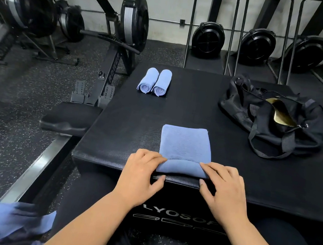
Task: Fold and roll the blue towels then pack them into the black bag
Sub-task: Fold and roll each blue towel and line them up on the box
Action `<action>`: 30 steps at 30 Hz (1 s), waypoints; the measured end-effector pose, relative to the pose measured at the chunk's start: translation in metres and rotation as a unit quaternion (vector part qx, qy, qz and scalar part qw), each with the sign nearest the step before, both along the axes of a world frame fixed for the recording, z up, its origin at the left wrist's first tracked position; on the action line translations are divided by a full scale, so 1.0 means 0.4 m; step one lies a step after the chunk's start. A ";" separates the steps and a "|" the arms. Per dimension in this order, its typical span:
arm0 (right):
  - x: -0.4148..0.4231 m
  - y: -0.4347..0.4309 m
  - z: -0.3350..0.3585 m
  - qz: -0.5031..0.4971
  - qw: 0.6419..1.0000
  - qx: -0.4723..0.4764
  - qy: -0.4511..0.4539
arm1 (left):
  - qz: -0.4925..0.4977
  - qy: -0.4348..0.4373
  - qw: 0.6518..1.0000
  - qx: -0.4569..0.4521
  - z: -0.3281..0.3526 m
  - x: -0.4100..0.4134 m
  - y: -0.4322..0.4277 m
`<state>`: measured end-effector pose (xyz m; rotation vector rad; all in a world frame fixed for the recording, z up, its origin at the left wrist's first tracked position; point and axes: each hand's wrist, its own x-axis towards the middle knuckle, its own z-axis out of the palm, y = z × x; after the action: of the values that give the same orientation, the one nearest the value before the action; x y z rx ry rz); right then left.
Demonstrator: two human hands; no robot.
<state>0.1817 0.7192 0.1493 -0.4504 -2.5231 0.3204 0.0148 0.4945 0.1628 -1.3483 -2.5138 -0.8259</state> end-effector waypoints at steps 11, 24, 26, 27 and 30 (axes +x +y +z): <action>0.001 0.001 0.034 -0.063 0.969 -0.236 0.031 | 0.050 -0.237 0.965 0.106 0.006 -0.005 -0.007; -0.020 -0.002 0.016 -0.009 0.994 0.014 0.108 | 0.018 0.012 0.993 0.115 0.012 -0.001 0.011; -0.016 -0.001 0.008 -0.011 0.996 0.016 0.091 | 0.025 0.030 0.994 0.102 0.007 0.000 0.009; -0.014 0.002 0.007 -0.011 0.997 0.014 0.077 | 0.030 0.028 0.995 0.091 0.006 0.000 0.008; -0.008 0.010 0.012 -0.004 1.000 0.005 0.031 | 0.035 -0.001 0.998 0.050 0.005 -0.002 0.005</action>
<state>0.1783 0.7234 0.1542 -0.4394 -2.4617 0.3149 0.0140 0.4965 0.1650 -1.2225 -2.4690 -0.9268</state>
